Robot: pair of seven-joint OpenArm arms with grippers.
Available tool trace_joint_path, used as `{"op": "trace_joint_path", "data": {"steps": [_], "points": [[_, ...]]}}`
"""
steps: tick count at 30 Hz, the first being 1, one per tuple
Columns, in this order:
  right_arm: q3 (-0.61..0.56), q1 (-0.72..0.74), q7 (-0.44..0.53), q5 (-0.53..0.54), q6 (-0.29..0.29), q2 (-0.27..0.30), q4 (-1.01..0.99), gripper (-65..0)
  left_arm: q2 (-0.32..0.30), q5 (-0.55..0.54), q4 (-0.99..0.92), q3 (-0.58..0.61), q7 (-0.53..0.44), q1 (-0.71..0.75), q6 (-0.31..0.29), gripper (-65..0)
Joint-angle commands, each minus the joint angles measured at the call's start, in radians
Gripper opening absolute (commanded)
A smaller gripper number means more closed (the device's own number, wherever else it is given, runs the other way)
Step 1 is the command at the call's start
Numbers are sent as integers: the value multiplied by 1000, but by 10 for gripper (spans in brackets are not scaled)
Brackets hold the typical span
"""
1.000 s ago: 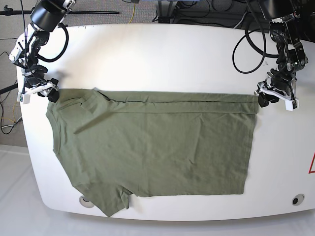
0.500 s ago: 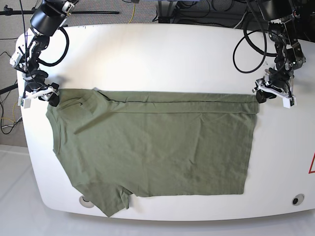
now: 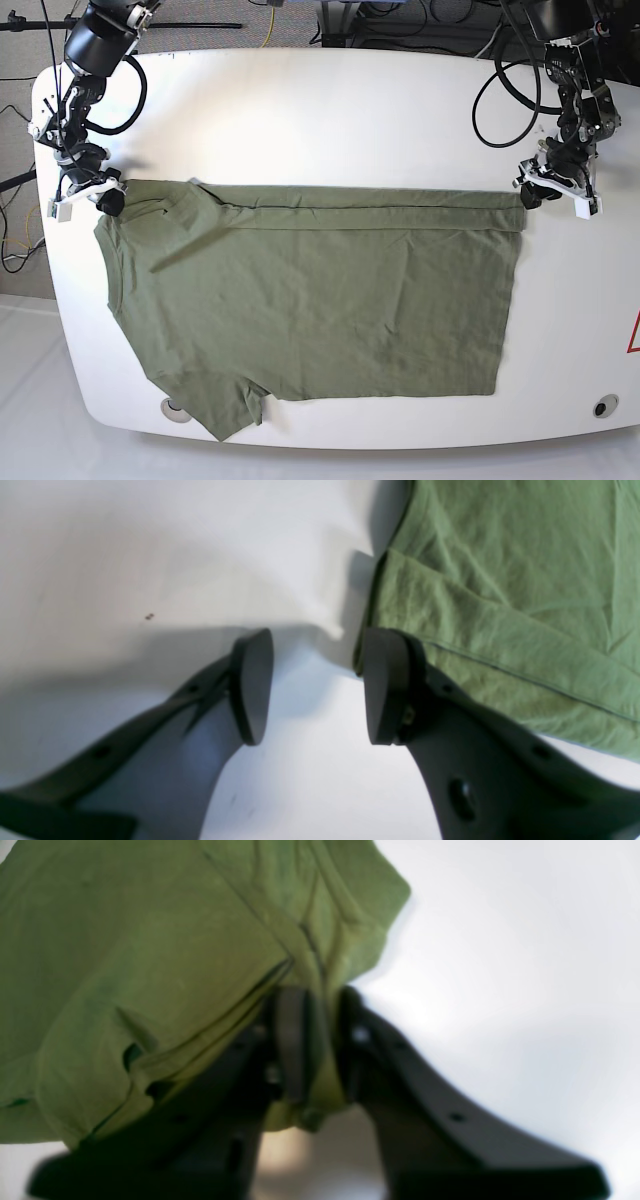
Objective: Fold the T-shirt properly
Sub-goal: 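Raise both grippers slightly above the folded strip, then close both grippers on the folded strip's ends at the shirt edge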
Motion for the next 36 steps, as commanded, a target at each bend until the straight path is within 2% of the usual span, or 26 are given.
{"op": "trace_joint_path", "data": {"steps": [1,11,15,20,29,36], "points": [[-12,7,-44,-12,-4,15,17,-650,-14,-11,19,-1,-20,-8,-3,-375],[-32,-3,-49,-10,-5,15,46,-650,-10,-11,13,10,-15,-9,0,-398],[-28,-8,-64,-6,-5,14,79,-650,0,-6,2,10,-7,-6,-7,-485],[-30,-14,-75,-1,-5,15,115,-650,1,-7,-2,13,-5,-9,-16,-646],[-25,-5,-61,-7,-6,20,92,-650,-1,-8,1,3,-33,1,-34,-650],[-30,-12,-67,-8,-6,16,88,-650,-1,-4,7,11,-10,10,-26,-650]]}}
